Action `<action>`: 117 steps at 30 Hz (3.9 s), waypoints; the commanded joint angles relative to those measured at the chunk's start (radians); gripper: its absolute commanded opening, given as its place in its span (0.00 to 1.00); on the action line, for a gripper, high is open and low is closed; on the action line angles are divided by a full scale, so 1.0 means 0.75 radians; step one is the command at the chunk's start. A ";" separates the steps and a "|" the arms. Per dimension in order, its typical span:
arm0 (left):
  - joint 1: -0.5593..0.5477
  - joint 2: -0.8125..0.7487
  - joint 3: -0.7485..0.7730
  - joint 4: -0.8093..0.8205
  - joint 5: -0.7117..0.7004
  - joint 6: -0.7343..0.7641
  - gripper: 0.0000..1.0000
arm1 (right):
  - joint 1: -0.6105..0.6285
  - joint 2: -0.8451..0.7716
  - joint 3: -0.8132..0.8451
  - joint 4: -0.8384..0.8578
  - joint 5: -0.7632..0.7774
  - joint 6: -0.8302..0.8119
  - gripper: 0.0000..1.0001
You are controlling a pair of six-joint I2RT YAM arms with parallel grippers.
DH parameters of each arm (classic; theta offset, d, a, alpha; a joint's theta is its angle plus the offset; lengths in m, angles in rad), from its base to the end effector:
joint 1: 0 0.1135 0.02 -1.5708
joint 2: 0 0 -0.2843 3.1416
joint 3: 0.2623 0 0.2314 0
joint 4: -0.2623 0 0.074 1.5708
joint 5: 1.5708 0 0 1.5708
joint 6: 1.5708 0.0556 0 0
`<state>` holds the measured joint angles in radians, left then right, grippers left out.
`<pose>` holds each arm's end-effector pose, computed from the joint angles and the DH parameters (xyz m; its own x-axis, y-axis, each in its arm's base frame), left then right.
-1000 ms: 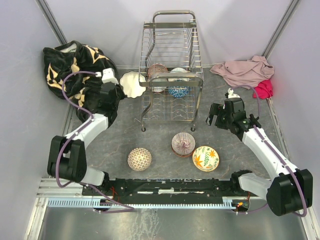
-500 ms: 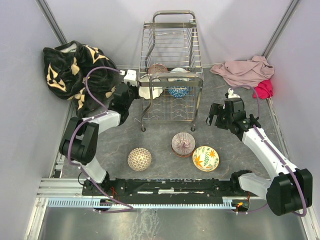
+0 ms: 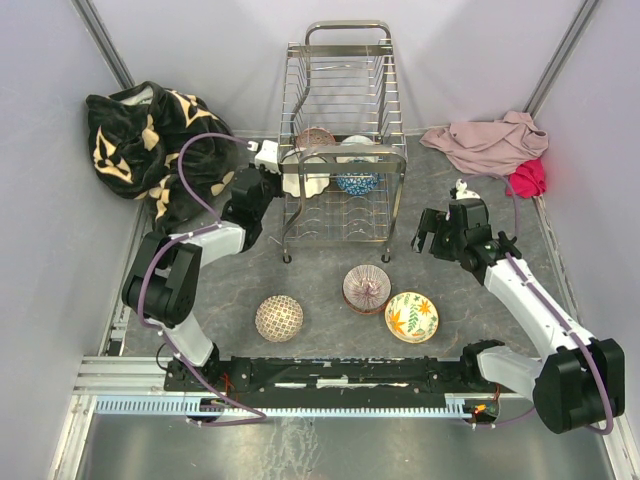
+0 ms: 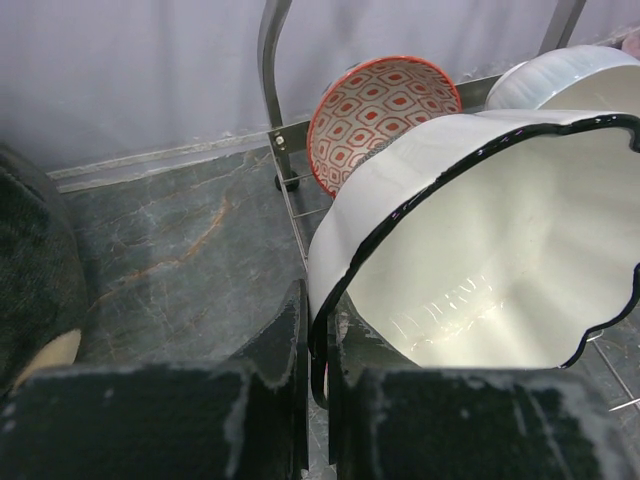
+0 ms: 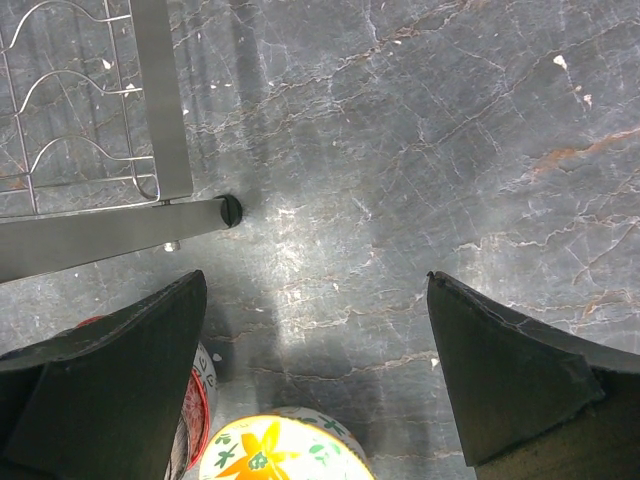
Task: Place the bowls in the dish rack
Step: Place the bowl in the dish rack.
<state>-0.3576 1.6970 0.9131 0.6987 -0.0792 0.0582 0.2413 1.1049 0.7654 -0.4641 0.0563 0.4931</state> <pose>0.3625 -0.1308 0.2692 -0.0636 0.0857 -0.9943 0.2793 0.9580 0.0647 0.2075 0.0478 0.2564 -0.7107 0.3118 -0.6306 0.1541 0.9436 0.2929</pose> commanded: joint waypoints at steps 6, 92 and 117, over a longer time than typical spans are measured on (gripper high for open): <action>0.003 -0.128 -0.064 0.319 -0.069 -0.017 0.03 | -0.003 -0.074 -0.054 0.132 -0.058 0.018 0.98; -0.082 0.275 -0.073 0.769 0.084 0.332 0.03 | -0.003 -0.303 -0.182 0.265 -0.138 0.048 0.99; -0.084 0.111 0.024 0.454 -0.201 0.137 0.65 | -0.003 -0.308 -0.190 0.266 -0.110 0.051 0.99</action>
<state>-0.4191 1.8801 0.8661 1.0821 -0.1265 0.2432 0.2409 0.8955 0.6254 -0.2928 -0.0433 0.5266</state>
